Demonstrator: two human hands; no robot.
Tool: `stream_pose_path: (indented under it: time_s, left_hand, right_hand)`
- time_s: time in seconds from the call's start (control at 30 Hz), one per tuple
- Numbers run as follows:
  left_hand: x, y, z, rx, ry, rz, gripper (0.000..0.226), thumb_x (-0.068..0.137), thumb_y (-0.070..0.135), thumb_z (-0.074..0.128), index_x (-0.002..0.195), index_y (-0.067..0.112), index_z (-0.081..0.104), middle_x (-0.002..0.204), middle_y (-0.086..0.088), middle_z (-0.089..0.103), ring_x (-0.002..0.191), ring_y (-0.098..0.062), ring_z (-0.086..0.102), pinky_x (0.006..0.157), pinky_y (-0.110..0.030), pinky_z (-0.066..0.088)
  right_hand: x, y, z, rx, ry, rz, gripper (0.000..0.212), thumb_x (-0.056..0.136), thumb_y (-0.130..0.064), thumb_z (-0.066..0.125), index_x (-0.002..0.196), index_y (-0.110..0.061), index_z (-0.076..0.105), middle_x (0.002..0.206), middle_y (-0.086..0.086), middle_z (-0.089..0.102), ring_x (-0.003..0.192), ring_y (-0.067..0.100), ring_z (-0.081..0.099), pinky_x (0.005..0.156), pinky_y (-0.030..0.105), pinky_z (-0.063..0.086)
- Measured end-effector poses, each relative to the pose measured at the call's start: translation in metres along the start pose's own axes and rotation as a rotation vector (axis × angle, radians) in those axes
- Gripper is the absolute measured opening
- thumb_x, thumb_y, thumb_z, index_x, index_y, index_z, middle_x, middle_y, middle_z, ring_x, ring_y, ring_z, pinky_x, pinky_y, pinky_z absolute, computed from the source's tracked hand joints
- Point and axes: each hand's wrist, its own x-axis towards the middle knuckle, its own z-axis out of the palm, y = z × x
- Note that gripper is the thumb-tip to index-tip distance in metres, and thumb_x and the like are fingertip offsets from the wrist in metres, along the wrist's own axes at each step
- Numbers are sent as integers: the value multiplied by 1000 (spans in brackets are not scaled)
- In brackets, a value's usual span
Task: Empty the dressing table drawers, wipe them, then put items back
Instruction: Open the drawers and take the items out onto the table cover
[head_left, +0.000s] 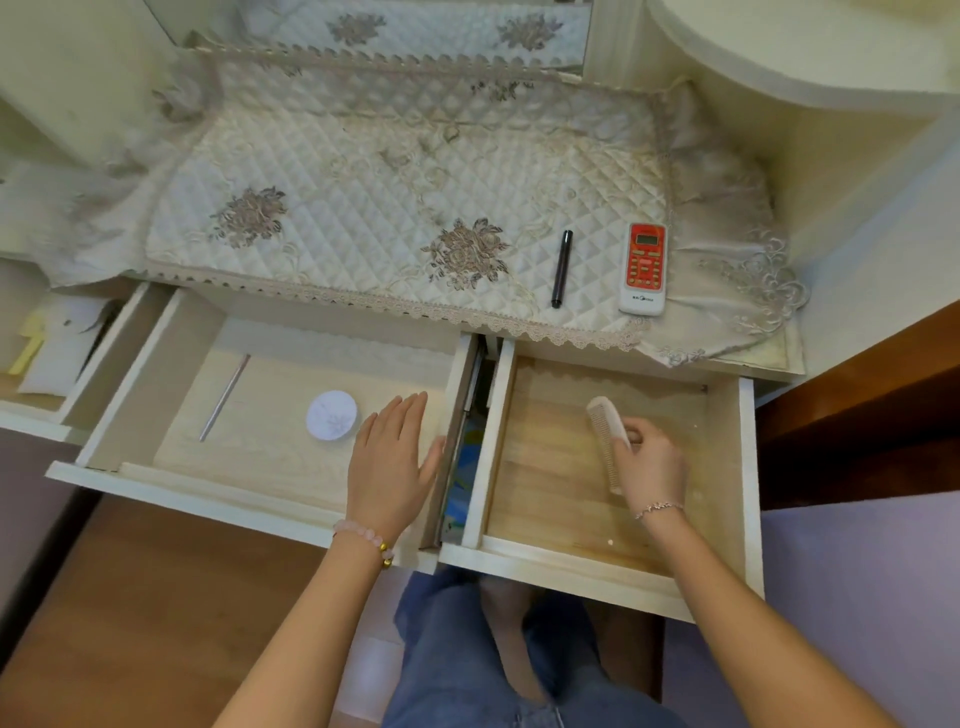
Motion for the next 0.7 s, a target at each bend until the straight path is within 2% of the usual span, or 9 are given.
stream_pose_path:
  time_s: [0.07, 0.2, 0.33, 0.47, 0.6, 0.7]
  left_hand:
    - [3, -18, -6, -5, 12, -3, 55, 90, 41, 36, 129, 5, 52, 124, -13, 60, 117, -31, 55, 97, -45, 42]
    - [10, -63, -19, -12, 26, 18, 55, 90, 41, 37, 127, 4, 54, 122, -12, 62, 114, -30, 58, 95, -45, 44]
    - [17, -117, -33, -37, 24, 43, 55, 89, 41, 37, 123, 4, 57, 118, -13, 64, 110, -31, 60, 91, -45, 46]
    - [27, -175, -37, -52, -43, 42, 58, 88, 44, 33, 125, 5, 56, 120, -12, 62, 113, -30, 58, 93, -42, 44]
    - [36, -213, -32, -97, -119, 56, 60, 87, 45, 34, 123, 4, 57, 119, -12, 63, 109, -31, 60, 91, -40, 45]
    - [40, -227, -24, -166, -191, 3, 53, 90, 40, 46, 130, 5, 51, 129, -12, 57, 118, -29, 53, 97, -38, 40]
  right_hand:
    - [-5, -22, 5, 113, 10, 37, 23, 85, -14, 57, 106, -16, 66, 98, 2, 71, 85, 23, 64, 68, 25, 44]
    - [-14, -60, 25, 281, -11, 98, 20, 83, -14, 60, 101, -19, 67, 92, -1, 70, 82, 17, 64, 75, 32, 52]
    - [-30, -101, 53, 379, -15, 143, 21, 85, -12, 61, 105, -14, 65, 91, 0, 67, 79, 13, 61, 73, 28, 50]
    - [-45, -136, 83, 479, -15, 210, 25, 85, -10, 62, 111, -10, 63, 88, -2, 65, 81, 14, 62, 74, 27, 51]
    - [-54, -156, 111, 564, -28, 294, 23, 84, -10, 63, 108, -11, 64, 90, 0, 68, 88, 20, 65, 81, 35, 53]
    - [-59, -165, 130, 592, -41, 326, 25, 84, -9, 64, 108, -12, 63, 96, 4, 68, 89, 19, 65, 83, 34, 52]
